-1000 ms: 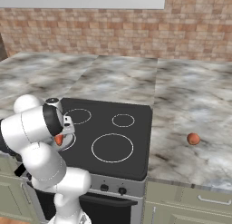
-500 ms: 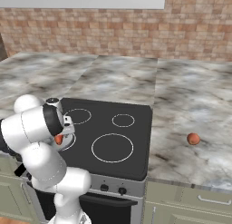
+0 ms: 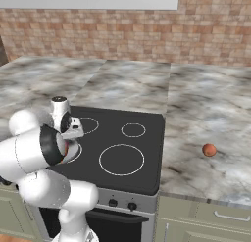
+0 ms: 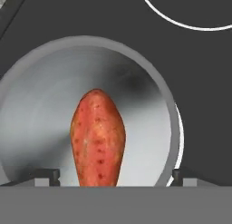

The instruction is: Put the sweet potato and onion in the pan. Then turn on the front left burner and set the heat to medium.

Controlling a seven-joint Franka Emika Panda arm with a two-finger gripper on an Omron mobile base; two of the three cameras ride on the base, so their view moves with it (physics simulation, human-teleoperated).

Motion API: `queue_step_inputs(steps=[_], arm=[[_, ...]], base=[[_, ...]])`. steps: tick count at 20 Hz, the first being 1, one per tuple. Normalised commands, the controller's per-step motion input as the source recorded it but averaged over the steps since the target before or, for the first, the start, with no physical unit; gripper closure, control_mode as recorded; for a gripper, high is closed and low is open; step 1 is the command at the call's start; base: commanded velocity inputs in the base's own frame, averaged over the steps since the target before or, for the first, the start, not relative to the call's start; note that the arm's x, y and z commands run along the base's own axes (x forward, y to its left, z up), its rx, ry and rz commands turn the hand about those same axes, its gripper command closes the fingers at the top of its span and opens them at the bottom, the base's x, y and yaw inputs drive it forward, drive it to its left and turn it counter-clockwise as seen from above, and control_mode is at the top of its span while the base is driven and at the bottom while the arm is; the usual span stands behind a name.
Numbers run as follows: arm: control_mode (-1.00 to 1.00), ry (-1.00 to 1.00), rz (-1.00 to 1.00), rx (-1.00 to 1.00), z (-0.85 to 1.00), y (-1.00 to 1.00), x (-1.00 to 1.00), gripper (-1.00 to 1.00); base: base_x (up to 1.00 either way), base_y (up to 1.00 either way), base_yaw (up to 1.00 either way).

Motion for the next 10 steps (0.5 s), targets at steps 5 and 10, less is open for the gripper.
queue_step_inputs(steps=[5,10], arm=[[-1.0,0.0,-0.05,0.02,0.49,-0.69,-0.04,-1.0],[-1.0,0.03,-0.08,0.0,0.32,-0.79,0.0,-1.0]], base=[[0.0,0.0,0.0],[0.0,0.0,0.0]])
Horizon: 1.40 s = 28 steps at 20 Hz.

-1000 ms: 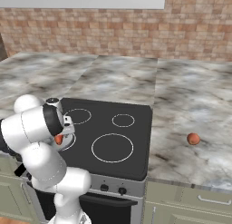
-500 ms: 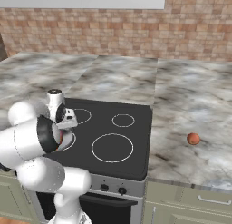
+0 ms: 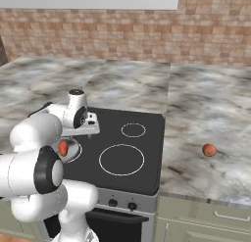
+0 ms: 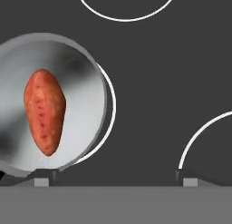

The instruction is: Put the sweet potato and onion in the pan. Then turn on the front left burner and set the heat to medium.

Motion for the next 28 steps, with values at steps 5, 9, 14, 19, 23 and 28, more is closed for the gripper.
queue_step_inputs(steps=[5,9,14,19,23,28], arm=[[-1.0,0.05,-0.08,0.0,0.25,-0.77,0.0,-1.0],[-1.0,0.06,-0.07,0.0,0.06,-0.79,0.0,-1.0],[-1.0,0.08,-0.08,0.0,0.08,-0.85,0.0,-1.0],[-1.0,0.1,-0.09,0.0,0.06,-0.84,0.02,-1.0],[-1.0,0.1,-0.08,0.0,0.0,-0.8,0.05,-1.0],[-1.0,0.1,-0.09,0.0,0.0,-0.78,0.12,-1.0]], base=[[0.0,0.0,0.0],[0.0,0.0,0.0],[0.0,0.0,0.0],[0.0,0.0,0.0],[0.0,0.0,0.0],[0.0,0.0,0.0]])
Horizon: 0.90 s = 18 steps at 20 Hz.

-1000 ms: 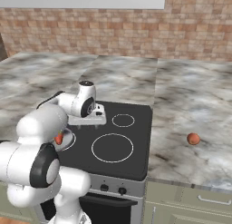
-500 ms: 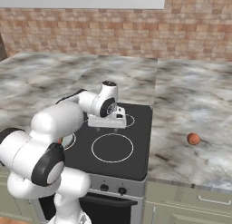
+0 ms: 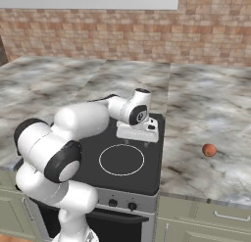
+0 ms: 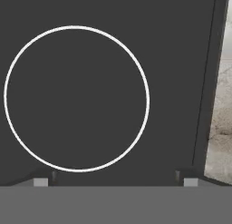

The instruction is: Put the sweet potato and onion in the pan. Then turn on the front left burner and set the heat to medium.

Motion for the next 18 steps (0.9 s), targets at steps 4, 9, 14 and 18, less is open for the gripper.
queue_step_inputs(steps=[4,9,14,18], arm=[[-1.0,0.05,-0.08,0.0,0.0,-0.7,0.19,-1.0],[-1.0,-0.05,-0.02,0.0,-0.04,-0.49,0.31,-1.0],[-1.0,-0.13,0.0,0.0,-0.03,-0.4,0.29,-1.0],[-1.0,-0.15,0.0,0.0,-0.01,-0.33,0.22,-1.0]], base=[[0.0,0.0,0.0],[0.0,0.0,0.0],[0.0,0.0,0.0],[0.0,0.0,0.0]])
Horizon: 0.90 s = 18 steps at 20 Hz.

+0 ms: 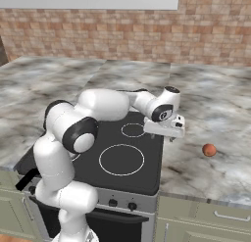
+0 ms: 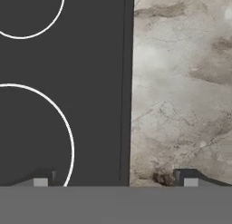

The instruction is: Put the sweet potato and onion in the pan. Then turn on the front left burner and set the heat to medium.

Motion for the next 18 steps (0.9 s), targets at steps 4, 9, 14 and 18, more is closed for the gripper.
queue_step_inputs(steps=[4,9,14,18], arm=[[-1.0,-0.11,0.0,0.0,-0.01,-0.34,0.26,-1.0],[-1.0,-0.05,0.0,0.0,0.0,-0.28,0.3,-1.0],[-1.0,-0.02,0.0,0.0,0.0,-0.16,0.36,-1.0],[-1.0,0.0,-0.02,-0.01,0.0,-0.14,0.22,-1.0]], base=[[0.0,0.0,0.0],[0.0,0.0,0.0],[0.0,0.0,0.0],[0.0,0.0,0.0]])
